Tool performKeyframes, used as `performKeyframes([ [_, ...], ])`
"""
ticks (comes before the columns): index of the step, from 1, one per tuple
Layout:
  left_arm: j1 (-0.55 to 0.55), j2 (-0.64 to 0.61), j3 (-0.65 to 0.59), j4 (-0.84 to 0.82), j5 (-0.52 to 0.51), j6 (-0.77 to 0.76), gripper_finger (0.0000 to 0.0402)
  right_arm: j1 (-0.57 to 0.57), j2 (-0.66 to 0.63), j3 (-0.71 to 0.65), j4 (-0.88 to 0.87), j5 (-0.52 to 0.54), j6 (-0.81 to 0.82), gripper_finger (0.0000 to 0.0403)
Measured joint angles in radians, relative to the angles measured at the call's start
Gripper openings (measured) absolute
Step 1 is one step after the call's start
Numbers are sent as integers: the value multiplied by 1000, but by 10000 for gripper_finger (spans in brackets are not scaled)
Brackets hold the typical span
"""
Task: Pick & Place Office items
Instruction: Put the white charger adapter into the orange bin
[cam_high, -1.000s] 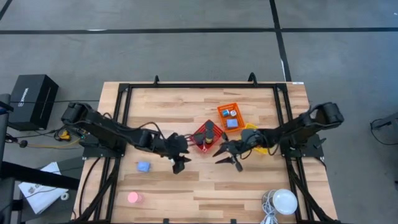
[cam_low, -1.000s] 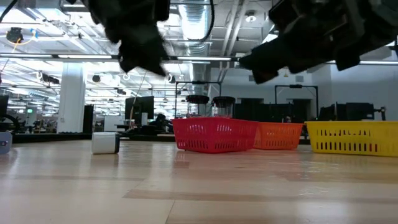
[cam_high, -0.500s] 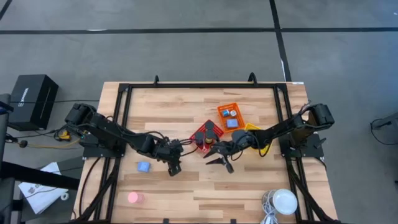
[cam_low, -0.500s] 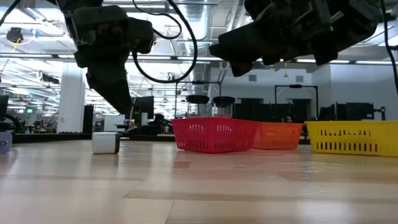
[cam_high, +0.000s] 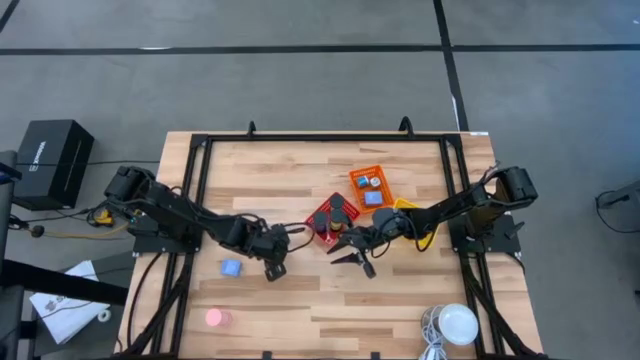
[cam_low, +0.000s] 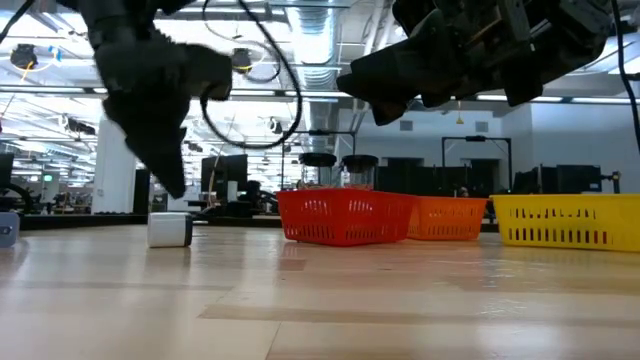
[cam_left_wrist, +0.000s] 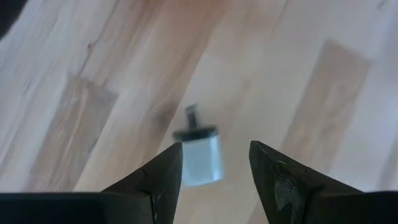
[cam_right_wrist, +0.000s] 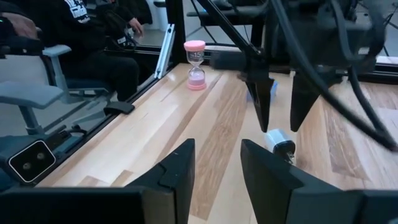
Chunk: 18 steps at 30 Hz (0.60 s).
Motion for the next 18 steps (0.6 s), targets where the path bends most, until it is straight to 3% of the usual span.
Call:
performKeyframes([
  [9, 0, 0, -65, 19, -29, -41, 184, 1, 0, 0, 0, 0, 0, 122],
  [18, 0, 0, -65, 32, -30, 51, 242, 0, 0, 0, 0, 1, 0, 123],
])
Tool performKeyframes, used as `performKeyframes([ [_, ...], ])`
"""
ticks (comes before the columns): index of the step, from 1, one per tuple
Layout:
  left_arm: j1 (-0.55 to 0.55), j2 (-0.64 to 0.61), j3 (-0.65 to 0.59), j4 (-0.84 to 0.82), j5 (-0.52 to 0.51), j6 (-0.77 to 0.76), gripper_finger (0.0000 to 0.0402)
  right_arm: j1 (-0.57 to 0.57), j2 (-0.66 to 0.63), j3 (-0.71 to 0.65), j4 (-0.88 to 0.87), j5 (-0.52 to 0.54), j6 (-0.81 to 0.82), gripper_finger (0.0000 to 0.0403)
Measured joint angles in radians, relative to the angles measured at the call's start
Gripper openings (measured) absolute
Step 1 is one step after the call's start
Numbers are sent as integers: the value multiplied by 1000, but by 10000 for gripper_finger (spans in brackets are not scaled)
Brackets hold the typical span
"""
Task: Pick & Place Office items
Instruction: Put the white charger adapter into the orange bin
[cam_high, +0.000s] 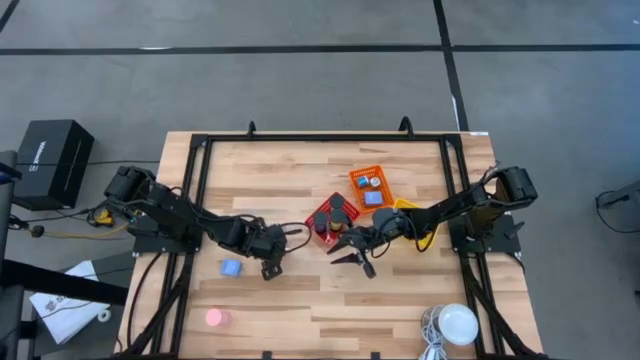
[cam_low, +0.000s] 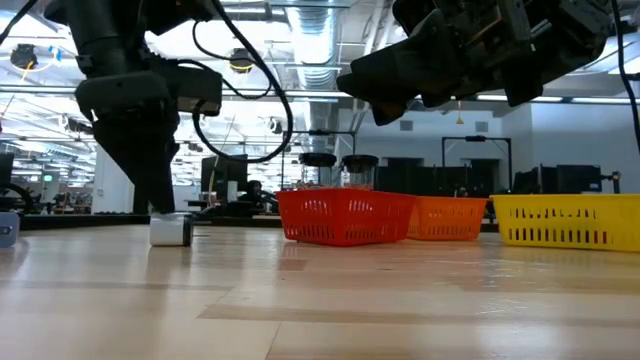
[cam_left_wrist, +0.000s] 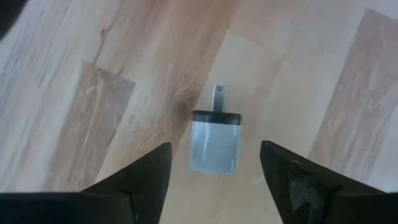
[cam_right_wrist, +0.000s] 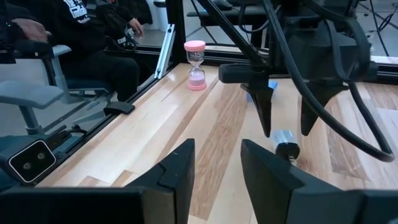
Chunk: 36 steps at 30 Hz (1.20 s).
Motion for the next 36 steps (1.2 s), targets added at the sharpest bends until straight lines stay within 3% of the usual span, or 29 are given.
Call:
performKeyframes([
  [8, 0, 31, -2, 18, -15, 46, 262, 0, 0, 0, 0, 0, 0, 123],
  [18, -8, 100, -10, 39, -8, 49, 235, -1, 0, 0, 0, 20, -21, 126],
  [22, -8, 77, -11, 47, -8, 49, 207, 7, 0, 0, 0, 28, -76, 151],
  [30, -8, 17, -11, 104, -9, 49, 143, 7, 1, 0, -9, 65, -26, 240],
  [36, -8, -12, -11, 105, -8, 48, 125, 8, 2, 0, -39, 64, -26, 255],
])
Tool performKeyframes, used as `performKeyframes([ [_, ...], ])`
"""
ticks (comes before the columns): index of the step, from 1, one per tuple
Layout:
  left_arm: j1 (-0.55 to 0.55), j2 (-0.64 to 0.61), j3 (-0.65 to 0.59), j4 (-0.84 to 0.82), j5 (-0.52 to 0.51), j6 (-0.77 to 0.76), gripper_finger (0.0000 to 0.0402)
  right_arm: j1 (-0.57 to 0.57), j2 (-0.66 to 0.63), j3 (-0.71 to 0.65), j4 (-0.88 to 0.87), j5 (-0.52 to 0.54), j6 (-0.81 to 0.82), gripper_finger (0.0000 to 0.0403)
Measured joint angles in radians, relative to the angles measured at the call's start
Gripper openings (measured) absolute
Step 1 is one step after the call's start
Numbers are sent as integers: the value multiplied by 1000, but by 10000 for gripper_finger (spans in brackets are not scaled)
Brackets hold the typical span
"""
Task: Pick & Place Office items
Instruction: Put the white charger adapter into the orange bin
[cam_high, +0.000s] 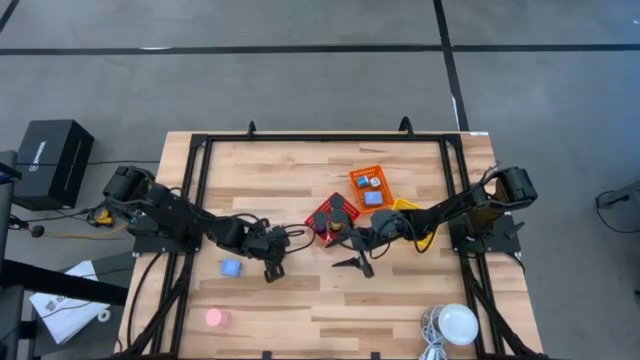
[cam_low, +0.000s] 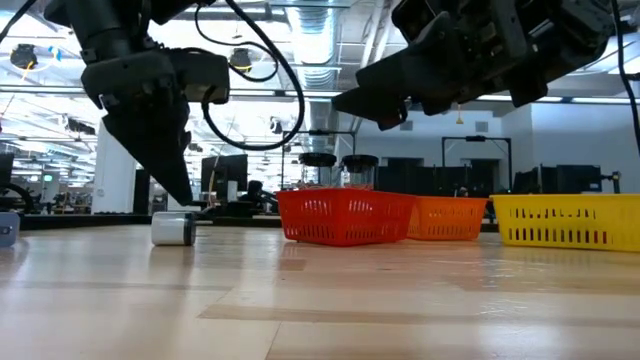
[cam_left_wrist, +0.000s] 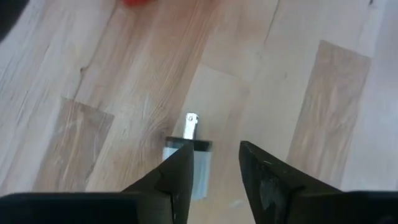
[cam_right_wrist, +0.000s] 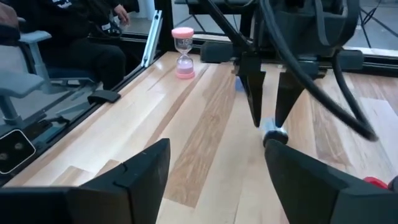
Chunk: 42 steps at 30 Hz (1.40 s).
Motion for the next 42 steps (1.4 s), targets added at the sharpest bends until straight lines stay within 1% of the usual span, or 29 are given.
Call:
performKeyframes([
  [3, 0, 0, 0, -2, 0, 0, 147, 1, 0, 0, -14, -1, 0, 255],
  [8, 0, 6, 0, -5, -2, 34, 208, 1, 0, 0, -18, -4, 0, 255],
  [12, 0, 6, -11, -8, -31, 71, 253, 1, 0, 0, -19, -5, 0, 255],
  [15, 0, 6, -34, -7, -34, 60, 276, 1, 0, 0, -20, -5, 0, 255],
  [18, 0, 6, -57, -2, -24, 32, 286, 1, 0, 0, -20, -5, 0, 255],
  [22, -10, 6, -77, 42, -23, 24, 282, 1, 0, 0, -20, -7, 0, 255],
  [28, -13, 6, -108, 80, -20, 23, 260, 1, 0, 0, -20, -7, 0, 255],
  [35, -9, 6, -108, 90, -27, 25, 219, 1, 0, 0, -20, -7, 0, 255],
  [42, -7, 6, -108, 91, -26, 27, 169, 1, 0, 0, -20, -7, 0, 255],
])
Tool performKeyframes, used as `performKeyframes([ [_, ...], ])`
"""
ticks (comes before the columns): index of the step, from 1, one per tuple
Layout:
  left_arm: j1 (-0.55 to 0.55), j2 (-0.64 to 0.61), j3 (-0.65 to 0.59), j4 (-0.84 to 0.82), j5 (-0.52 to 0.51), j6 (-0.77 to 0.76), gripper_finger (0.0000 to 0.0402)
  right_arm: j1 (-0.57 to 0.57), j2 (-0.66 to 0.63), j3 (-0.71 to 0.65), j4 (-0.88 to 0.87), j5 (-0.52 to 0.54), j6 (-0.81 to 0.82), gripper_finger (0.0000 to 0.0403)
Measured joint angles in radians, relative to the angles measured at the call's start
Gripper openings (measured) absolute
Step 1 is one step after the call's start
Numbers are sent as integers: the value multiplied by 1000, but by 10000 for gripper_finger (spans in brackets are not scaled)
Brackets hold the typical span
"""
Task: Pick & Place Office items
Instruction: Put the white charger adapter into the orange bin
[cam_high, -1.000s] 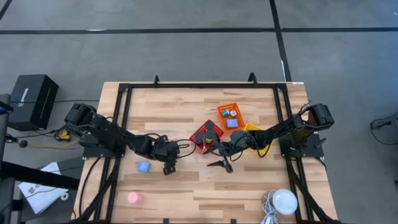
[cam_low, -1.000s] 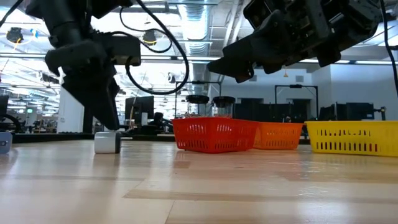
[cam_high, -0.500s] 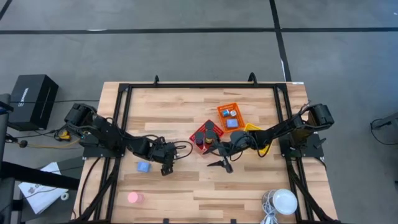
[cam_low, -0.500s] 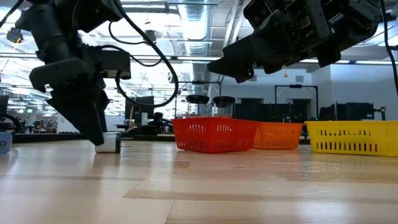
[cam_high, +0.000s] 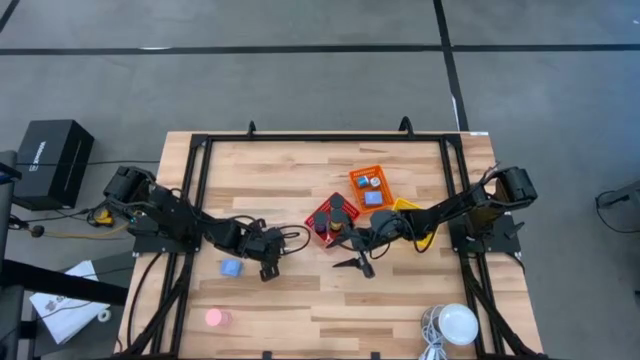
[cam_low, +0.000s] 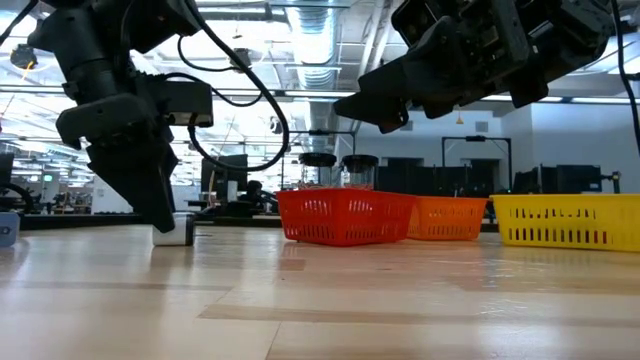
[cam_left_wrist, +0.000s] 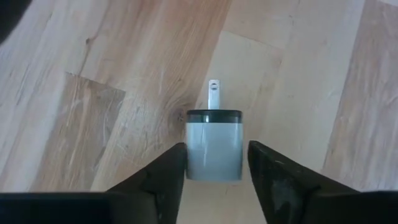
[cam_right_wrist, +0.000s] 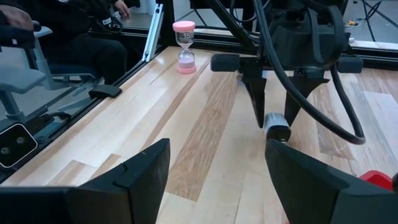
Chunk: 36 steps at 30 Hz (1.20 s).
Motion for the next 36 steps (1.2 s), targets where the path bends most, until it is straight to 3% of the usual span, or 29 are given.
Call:
performKeyframes([
  [7, 0, 0, 0, 6, 0, -4, 125, 0, 0, 0, 0, 0, 0, 255],
  [12, 0, 0, 0, 20, 1, -7, 134, 0, 0, 0, 0, 0, 0, 255],
  [20, -1, 0, 0, 316, 2, 106, 125, -1, 0, 0, 0, 0, -8, 255],
  [25, -1, 0, 1, 504, 31, 174, 134, 13, 0, 0, 3, 0, -197, 255],
  [31, -1, 0, 1, 543, 83, 122, 134, 57, 0, 0, 17, -1, -502, 255],
  [36, 16, 0, 0, 626, 98, 72, 130, 66, 0, 15, 28, 0, -604, 255],
])
